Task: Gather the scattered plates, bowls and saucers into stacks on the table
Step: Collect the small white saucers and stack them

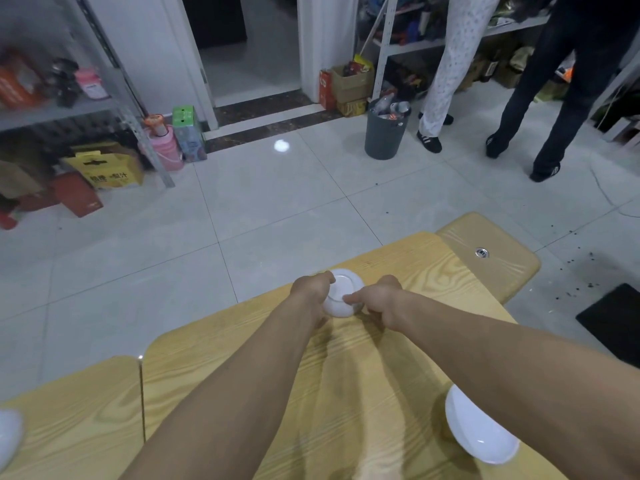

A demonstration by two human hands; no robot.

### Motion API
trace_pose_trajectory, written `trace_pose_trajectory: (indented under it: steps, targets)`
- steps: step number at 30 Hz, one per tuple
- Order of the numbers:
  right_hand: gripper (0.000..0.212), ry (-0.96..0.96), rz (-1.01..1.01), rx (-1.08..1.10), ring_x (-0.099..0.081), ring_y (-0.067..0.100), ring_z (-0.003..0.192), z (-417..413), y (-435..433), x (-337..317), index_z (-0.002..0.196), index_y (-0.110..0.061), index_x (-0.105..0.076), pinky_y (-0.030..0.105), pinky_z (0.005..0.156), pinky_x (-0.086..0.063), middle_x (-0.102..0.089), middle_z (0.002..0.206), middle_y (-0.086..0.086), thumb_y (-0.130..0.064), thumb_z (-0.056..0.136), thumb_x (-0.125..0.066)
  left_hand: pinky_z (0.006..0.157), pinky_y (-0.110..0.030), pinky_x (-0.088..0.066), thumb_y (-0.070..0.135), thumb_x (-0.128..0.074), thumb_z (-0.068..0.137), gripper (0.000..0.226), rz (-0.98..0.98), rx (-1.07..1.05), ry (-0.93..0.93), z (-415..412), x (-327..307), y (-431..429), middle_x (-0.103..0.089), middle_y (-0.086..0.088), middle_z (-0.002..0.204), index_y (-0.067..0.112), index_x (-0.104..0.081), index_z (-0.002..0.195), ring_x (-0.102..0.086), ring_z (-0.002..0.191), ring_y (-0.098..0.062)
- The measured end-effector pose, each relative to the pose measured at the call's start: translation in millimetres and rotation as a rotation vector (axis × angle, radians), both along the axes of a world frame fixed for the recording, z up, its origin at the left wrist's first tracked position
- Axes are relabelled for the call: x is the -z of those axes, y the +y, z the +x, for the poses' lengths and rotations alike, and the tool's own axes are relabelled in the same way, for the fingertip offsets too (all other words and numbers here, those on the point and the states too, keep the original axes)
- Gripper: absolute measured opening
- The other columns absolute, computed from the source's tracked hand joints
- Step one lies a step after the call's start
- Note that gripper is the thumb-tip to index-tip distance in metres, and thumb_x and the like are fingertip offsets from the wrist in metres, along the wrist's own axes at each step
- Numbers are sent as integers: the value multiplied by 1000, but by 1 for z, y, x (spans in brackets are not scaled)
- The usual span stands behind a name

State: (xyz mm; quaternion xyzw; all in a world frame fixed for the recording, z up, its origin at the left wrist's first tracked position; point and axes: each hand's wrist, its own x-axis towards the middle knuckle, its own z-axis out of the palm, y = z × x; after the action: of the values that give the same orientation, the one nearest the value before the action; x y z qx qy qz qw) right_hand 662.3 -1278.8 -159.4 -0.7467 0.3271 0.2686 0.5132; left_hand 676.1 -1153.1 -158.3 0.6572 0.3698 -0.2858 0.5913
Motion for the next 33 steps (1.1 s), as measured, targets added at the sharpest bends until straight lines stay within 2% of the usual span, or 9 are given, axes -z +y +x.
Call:
trace_pose_trajectory:
  steps: [2, 8, 13, 18, 21, 23, 27, 30, 33]
  targets:
    - [42, -16, 29, 5, -46, 16, 65, -2, -2, -2, 81, -12, -40, 27, 53, -37, -51, 81, 5, -12, 75, -82, 72, -32, -45, 23, -58, 89, 29, 14, 6, -16, -1, 4, -1, -61, -11, 123, 9, -59, 115, -49, 72, -21]
    - [47, -174, 90, 49, -59, 27, 67, -16, -12, -5, 81, -15, -48, 40, 65, -55, -63, 85, 10, 4, 58, -84, 64, -31, -44, 40, -48, 93, 29, -83, -27, -47, -11, -9, -8, -55, -7, 80, 12, -56, 95, -48, 62, -23]
    - [30, -362, 70, 24, -59, 17, 74, -45, -35, -13, 65, -18, -55, 24, 60, -45, -60, 75, -5, 6, 79, -67, 67, -35, -54, 28, -46, 99, 26, -266, -16, -277, -32, -28, -27, -61, -14, 114, 10, -54, 115, -66, 84, -30]
    - [51, -361, 127, 42, -62, 20, 109, -91, -78, -22, 115, -23, -62, 21, 65, -48, -64, 118, -4, 12, 82, -45, 86, -40, -53, 12, -41, 90, 30, -178, 201, -434, -84, -48, -60, -70, -9, 109, 18, -67, 103, -66, 95, -23]
    - [69, -321, 35, -7, -50, 21, 123, -124, -104, -24, 135, -25, -52, 30, 89, -50, -52, 137, 0, 12, 77, -47, 86, -35, -53, 12, -45, 84, 35, -190, 286, -470, -123, -48, -80, -74, 2, 102, 30, -73, 94, -68, 97, -18]
    - [73, -305, -4, -26, -46, 21, 125, -143, -116, -28, 137, -26, -49, 35, 100, -46, -47, 140, 1, 12, 75, -47, 89, -32, -50, 9, -38, 90, 43, -180, 326, -459, -140, -34, -93, -73, 5, 108, 30, -73, 104, -66, 104, -15]
    - [83, -257, -53, -47, -47, 22, 121, -173, -138, -32, 147, -28, -36, 36, 99, -47, -45, 143, 4, 11, 74, -43, 106, -38, -41, 30, -36, 95, 45, -108, 420, -393, -168, -6, -118, -59, 0, 135, 21, -57, 134, -54, 123, -20]
    - [81, -204, -81, -54, -41, 25, 133, -187, -147, -28, 151, -25, -30, 39, 108, -42, -38, 151, 4, 7, 78, -42, 112, -43, -35, 53, -35, 77, 73, -54, 479, -309, -182, 15, -130, -48, 2, 145, 23, -45, 143, -48, 129, -20]
    - [76, -156, -106, -69, -38, 26, 138, -197, -148, -24, 153, -20, -26, 38, 111, -37, -36, 153, 5, 3, 82, -43, 113, -40, -31, 53, -33, 83, 71, 48, 573, -275, -196, 1, -138, -32, -2, 156, 25, -36, 148, -42, 134, -25]
